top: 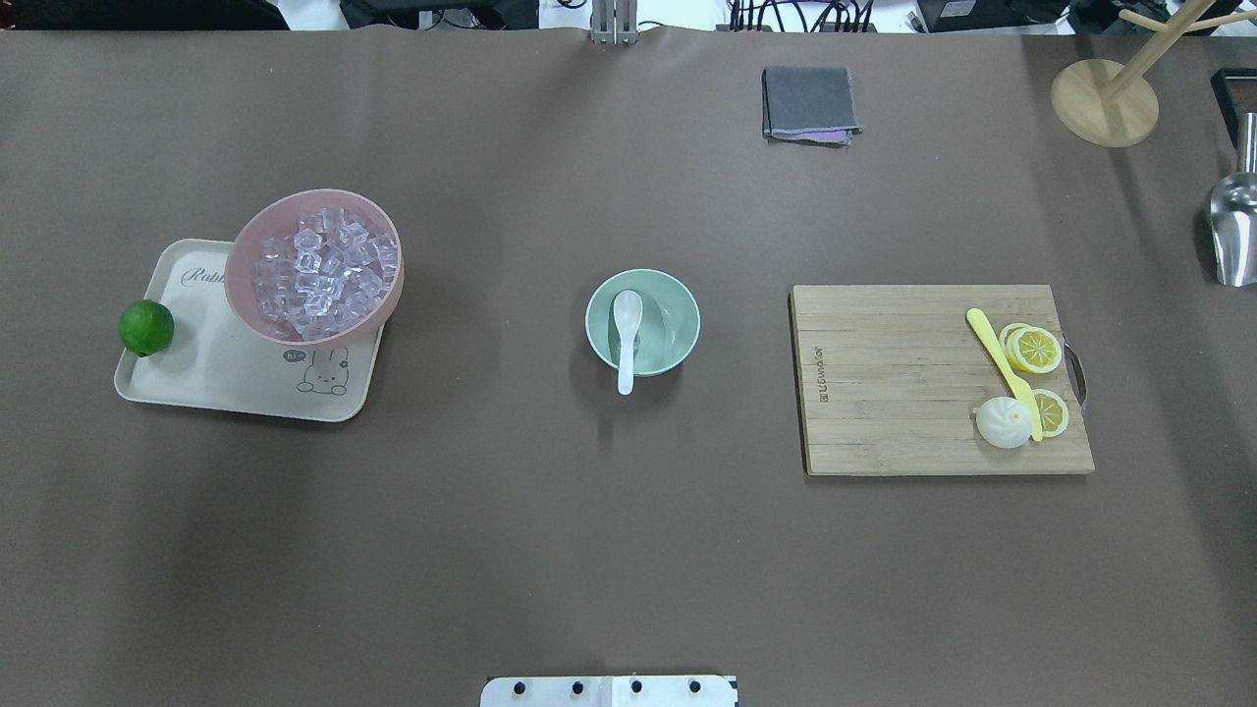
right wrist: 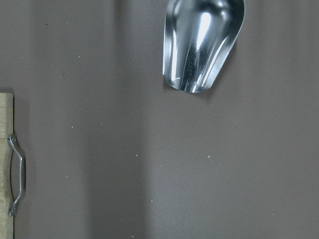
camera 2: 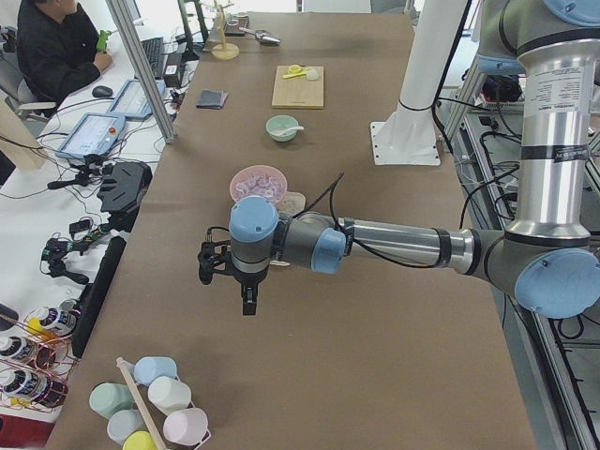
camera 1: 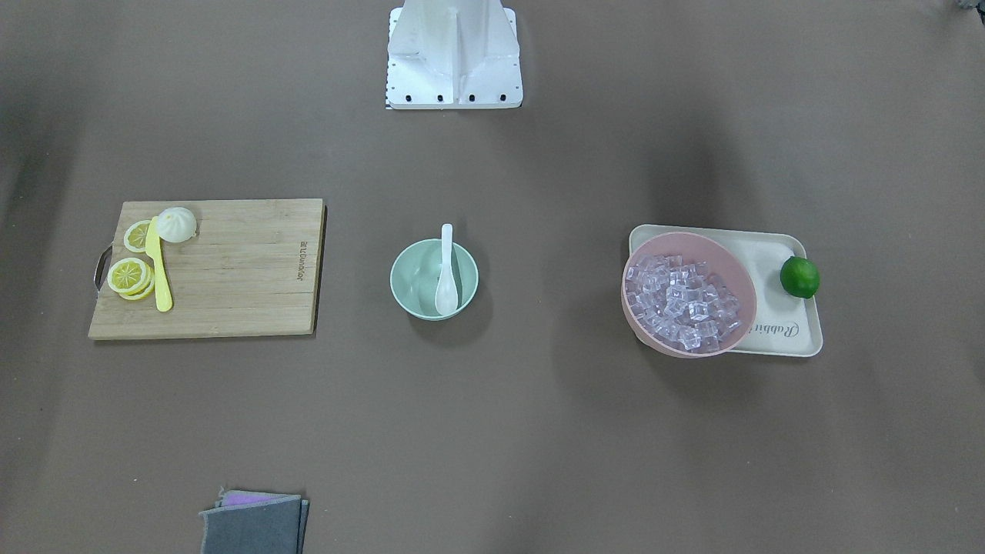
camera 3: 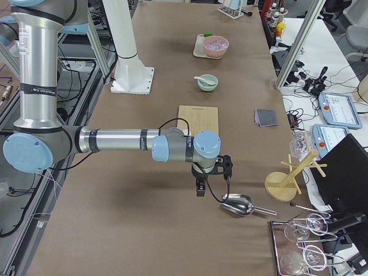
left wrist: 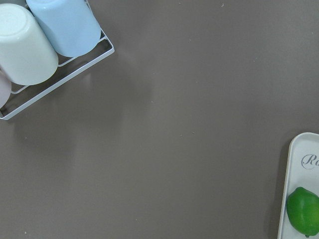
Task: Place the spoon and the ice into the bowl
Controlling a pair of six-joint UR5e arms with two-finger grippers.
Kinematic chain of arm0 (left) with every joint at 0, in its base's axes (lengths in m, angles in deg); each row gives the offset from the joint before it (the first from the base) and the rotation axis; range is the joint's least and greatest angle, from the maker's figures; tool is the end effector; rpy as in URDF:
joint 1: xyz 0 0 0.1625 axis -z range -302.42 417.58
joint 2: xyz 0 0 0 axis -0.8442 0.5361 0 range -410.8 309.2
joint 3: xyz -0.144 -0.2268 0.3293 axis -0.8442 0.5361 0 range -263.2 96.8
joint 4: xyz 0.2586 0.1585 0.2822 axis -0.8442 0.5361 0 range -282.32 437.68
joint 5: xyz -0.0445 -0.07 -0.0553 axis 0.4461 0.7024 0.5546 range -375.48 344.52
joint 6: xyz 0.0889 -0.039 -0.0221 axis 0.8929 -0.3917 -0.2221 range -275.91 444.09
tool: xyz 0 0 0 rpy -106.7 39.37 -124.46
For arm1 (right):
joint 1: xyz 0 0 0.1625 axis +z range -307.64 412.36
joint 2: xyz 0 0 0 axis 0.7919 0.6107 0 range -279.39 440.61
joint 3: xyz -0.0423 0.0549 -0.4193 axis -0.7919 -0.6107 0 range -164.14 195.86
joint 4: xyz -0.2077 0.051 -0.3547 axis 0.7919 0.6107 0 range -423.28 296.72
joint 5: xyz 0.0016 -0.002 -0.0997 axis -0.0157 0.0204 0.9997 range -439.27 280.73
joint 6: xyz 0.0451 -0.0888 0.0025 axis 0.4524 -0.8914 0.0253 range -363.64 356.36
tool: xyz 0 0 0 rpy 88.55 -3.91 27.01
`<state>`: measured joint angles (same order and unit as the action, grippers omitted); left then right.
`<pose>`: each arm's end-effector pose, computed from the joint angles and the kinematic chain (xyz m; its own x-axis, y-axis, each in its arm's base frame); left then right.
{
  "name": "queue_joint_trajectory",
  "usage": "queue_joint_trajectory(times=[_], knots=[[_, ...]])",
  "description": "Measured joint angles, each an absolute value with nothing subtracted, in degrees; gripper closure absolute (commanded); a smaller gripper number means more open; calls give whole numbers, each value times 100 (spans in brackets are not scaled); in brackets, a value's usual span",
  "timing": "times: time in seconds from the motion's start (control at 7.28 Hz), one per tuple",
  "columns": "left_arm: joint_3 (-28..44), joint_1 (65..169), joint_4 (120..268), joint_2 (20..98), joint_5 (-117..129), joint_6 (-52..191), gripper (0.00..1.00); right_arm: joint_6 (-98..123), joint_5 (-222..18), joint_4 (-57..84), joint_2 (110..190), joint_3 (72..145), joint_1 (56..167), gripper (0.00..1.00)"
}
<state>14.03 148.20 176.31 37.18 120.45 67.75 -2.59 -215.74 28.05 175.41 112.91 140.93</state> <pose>-0.0671 -0.4882 0.5951 0.6663 -0.1153 -0.7367 0.2061 0.9780 0.0333 0.0496 -0.4585 0.6376 0.6886 -0.0106 0.7250 0.0123 0.9999 0.0029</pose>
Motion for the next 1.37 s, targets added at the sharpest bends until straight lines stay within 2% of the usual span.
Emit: queue_joint_trajectory(times=[1.37], knots=[[1152,14828,17673,3633,12056,6730,2,-232,-21545,2793,17562,11292,14095,0]])
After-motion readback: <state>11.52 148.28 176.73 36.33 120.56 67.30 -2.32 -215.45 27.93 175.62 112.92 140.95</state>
